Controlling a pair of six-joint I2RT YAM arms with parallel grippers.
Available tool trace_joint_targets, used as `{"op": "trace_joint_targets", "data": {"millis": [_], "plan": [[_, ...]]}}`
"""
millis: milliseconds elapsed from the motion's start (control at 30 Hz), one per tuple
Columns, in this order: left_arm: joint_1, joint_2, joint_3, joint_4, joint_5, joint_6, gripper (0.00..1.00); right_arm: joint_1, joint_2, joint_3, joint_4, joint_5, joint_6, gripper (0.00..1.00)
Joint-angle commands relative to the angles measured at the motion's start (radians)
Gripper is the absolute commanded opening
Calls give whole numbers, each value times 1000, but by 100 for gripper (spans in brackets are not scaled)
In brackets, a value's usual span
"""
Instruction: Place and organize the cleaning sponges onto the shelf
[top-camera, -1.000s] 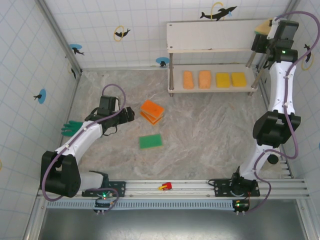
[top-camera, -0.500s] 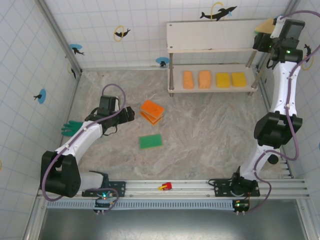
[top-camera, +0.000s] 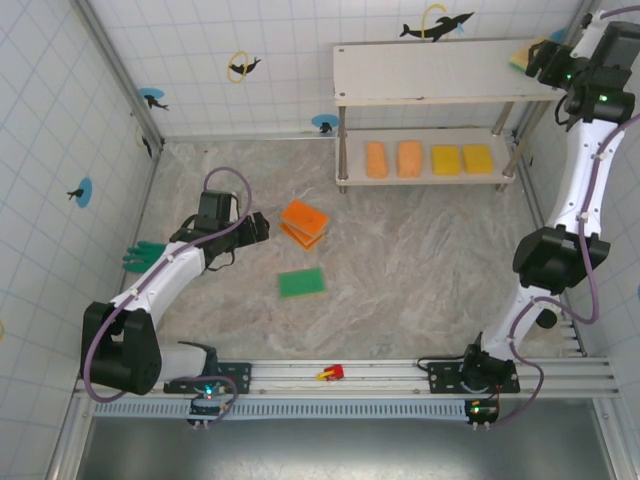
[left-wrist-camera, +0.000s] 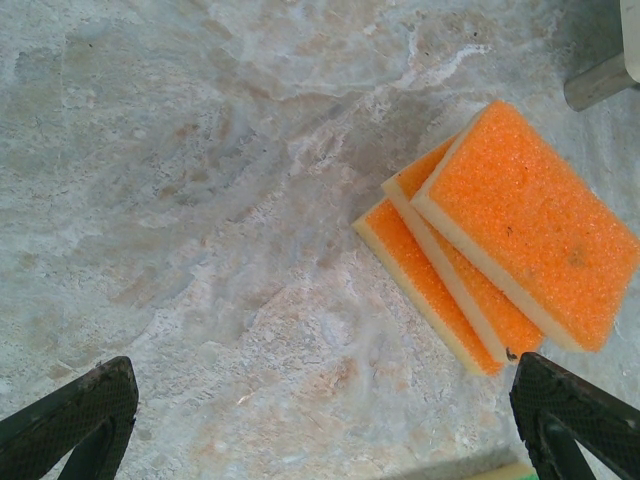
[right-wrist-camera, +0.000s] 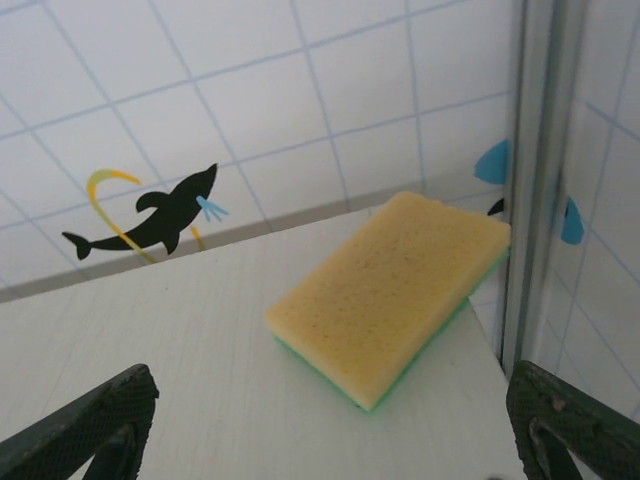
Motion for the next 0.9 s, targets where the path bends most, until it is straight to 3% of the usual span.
{"op": "trace_joint_targets", "data": {"millis": [0,567,867], "plan": [[7,1,-10,21,18,-8,97,10,32,41,-29,29,80,95],[8,15,-6,24,14,1,97,111,80,74,-79,382,53,92],[8,29,-1,25,19,2,97,145,98,86,-99,426,-34,88]]}}
